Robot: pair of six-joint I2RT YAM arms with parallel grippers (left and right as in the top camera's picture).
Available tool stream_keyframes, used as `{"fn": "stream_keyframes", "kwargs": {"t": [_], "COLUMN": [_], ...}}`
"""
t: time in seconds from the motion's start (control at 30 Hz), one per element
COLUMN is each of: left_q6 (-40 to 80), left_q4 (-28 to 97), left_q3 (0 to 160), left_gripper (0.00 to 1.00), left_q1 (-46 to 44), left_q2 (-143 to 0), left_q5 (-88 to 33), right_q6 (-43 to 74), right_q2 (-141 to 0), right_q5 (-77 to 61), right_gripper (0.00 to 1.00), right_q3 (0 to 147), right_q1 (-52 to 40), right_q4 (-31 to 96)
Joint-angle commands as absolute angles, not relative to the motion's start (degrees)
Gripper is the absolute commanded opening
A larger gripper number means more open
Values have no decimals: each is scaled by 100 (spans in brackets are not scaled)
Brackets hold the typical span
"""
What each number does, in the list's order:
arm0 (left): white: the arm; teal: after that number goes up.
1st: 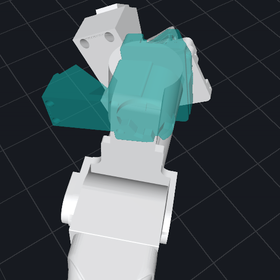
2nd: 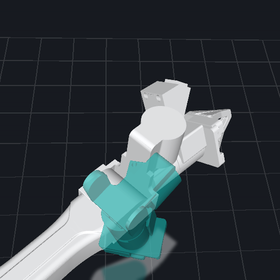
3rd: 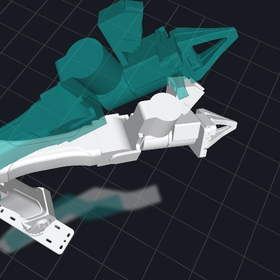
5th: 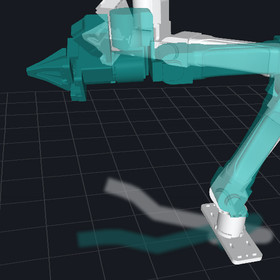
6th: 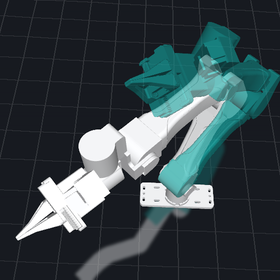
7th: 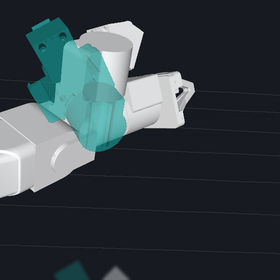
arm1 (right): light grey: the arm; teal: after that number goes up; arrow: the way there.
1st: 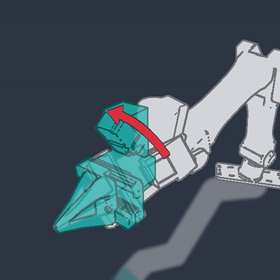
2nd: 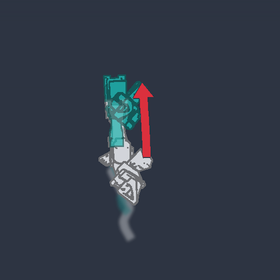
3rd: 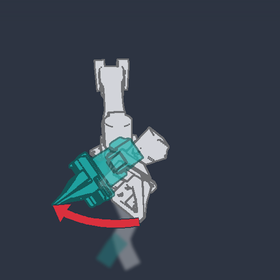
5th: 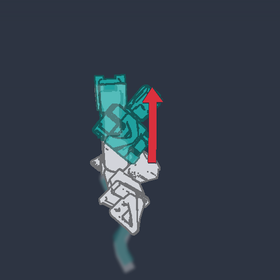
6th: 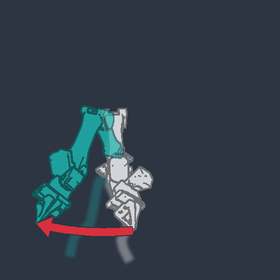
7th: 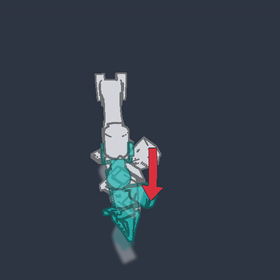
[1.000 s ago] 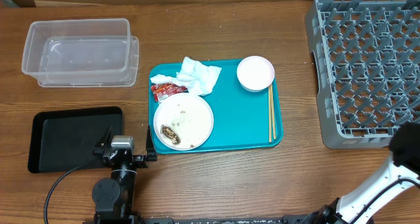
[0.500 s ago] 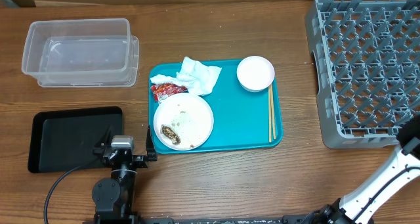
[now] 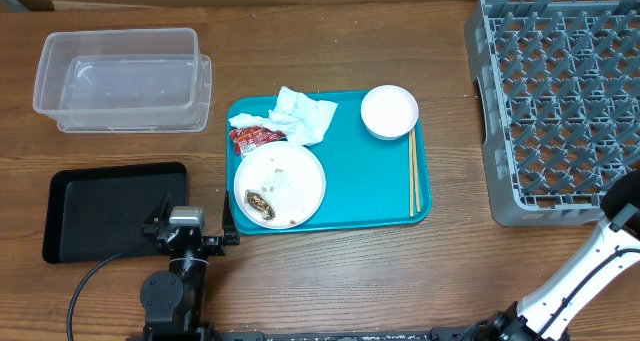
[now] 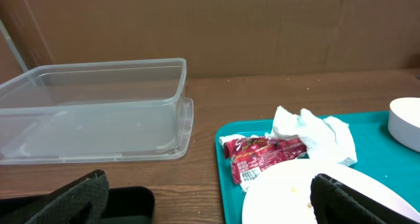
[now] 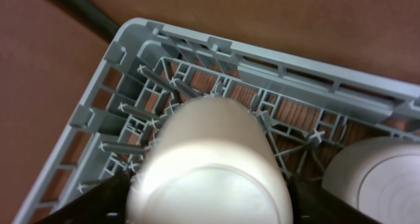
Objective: Sort waste into correct bins and load items into the dishwasher
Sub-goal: 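Open the right gripper to release the cup and withdraw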
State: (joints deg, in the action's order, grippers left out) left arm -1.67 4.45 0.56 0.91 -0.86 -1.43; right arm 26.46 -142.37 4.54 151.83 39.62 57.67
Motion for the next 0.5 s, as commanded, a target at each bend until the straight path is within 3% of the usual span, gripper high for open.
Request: {"fn": "stream_keyframes", "kwargs": {"t": [0.0,0.1,0.27,0.47], "left_q6": [-128,-128,-128,-128], "left_q4": [445,445,445,445], "left_q3": [27,27,27,27], "left_gripper": [100,100,100,100], "left_q1": [148,148,148,148], "left_q2": [-34,-34,-34,-34], "left_q5": [-108,-106,-106,-106], "right_q6": [2661,2659,2661,2665], "right_q2": [-14311,-14298,-14132,-13480], "right_q5": [506,504,495,305], "right_gripper": [82,96,96,89], "right_q3": [15292,15308,15314,15314], "right_q1": [3955,3955,3955,3944], "right_q4": [5798,5900,6064,6195]}}
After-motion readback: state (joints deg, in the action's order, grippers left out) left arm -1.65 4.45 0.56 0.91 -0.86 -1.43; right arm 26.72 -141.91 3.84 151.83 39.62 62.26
